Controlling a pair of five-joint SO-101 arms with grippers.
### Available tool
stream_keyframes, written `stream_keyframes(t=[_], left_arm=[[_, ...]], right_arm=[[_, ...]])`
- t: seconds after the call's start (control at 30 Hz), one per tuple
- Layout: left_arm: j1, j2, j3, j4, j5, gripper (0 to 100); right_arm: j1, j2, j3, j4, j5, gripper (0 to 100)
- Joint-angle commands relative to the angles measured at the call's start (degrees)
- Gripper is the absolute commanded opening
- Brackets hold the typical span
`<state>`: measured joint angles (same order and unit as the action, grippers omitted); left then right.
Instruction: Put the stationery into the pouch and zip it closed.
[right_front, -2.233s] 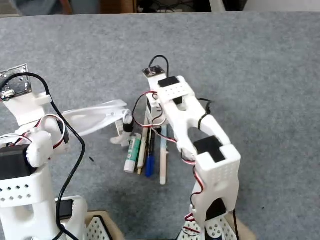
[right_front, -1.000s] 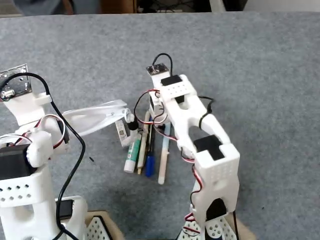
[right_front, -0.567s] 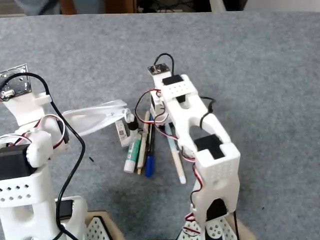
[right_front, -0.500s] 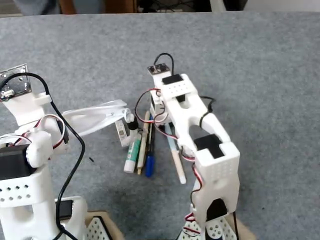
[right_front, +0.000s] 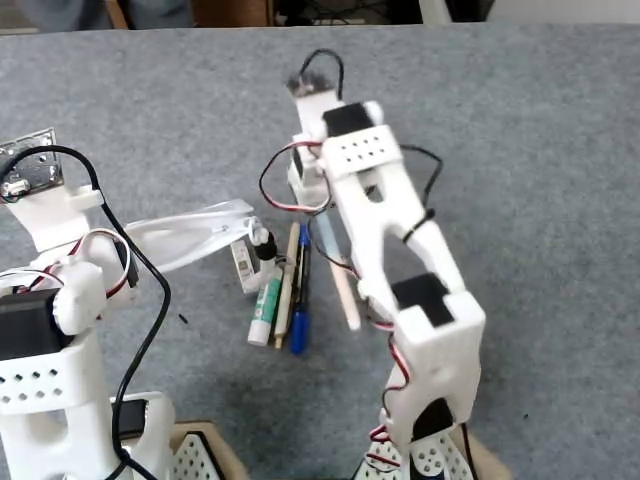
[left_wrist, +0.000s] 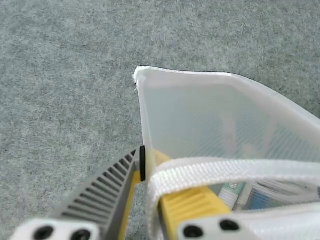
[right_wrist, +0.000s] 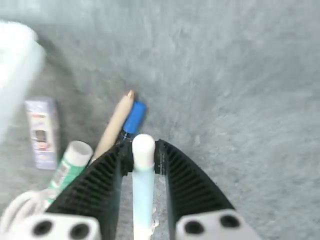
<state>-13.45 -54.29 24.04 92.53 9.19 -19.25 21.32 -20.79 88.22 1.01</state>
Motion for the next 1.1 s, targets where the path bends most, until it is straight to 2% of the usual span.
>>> stream_keyframes(t=[0.0, 0.4, 0.5, 0.63, 0.93, 1.07], left_arm=[[-0.31, -0.35, -2.77, 0.44, 0.18, 3], [-0.22, -0.35, -2.77, 0.53, 0.18, 3], [1.10, -0.26, -2.77, 1.49, 0.18, 3], [2.86, -0.26, -2.77, 2.02, 0.18, 3], [3.12, -0.26, -0.66, 1.67, 0.00, 3], [3.12, -0.26, -0.75, 1.67, 0.09, 3]], right_arm=[[0.09, -8.04, -4.18, 0.44, 0.09, 1.2], [-0.70, -27.82, -4.09, -1.49, 0.18, 1.2], [-1.14, -31.87, -4.44, -1.67, 3.43, 1.2], [-3.43, -36.97, -4.09, -4.22, 6.15, 1.2], [-11.34, -47.52, -4.00, -10.81, 5.54, 1.2], [-15.47, -51.74, -4.00, -14.33, 0.88, 1.2]])
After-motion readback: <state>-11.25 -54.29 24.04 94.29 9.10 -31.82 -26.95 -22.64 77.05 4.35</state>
